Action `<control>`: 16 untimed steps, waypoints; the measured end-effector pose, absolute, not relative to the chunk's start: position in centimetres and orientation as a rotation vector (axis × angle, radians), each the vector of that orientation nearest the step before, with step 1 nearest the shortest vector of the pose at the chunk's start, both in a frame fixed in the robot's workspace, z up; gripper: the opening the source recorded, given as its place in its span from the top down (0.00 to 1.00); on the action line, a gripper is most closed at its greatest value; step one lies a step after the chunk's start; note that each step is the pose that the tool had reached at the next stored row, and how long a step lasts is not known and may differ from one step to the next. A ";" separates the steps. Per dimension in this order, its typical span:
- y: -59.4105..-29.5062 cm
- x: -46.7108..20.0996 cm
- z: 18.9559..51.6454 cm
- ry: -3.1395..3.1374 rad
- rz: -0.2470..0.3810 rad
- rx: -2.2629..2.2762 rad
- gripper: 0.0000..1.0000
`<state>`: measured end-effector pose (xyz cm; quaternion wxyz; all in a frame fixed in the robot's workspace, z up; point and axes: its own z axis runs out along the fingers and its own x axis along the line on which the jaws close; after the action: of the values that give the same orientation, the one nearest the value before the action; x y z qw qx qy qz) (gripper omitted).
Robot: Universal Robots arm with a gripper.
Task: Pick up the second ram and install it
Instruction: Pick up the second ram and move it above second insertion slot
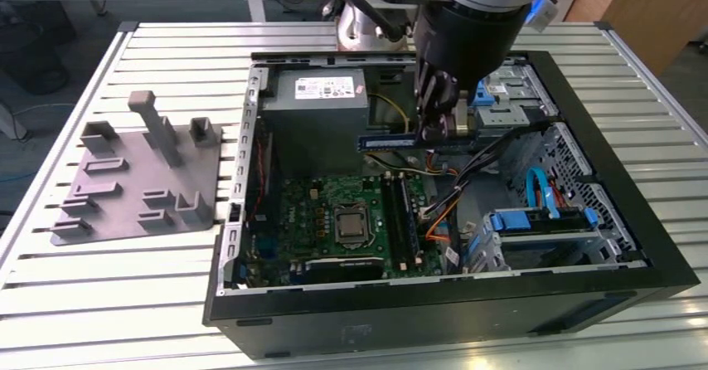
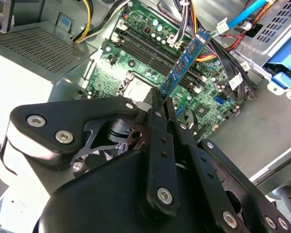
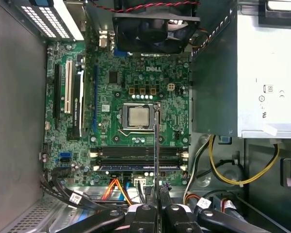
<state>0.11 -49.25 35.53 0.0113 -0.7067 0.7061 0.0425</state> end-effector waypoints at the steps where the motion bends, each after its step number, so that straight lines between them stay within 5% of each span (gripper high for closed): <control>1: -49.3 0.1 35.5 2.203 0.132 -2.205 0.86; 16: -49.4 0.1 34.5 2.204 0.131 -2.205 0.86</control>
<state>0.12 -49.44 34.53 0.0106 -0.7067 0.7062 0.0418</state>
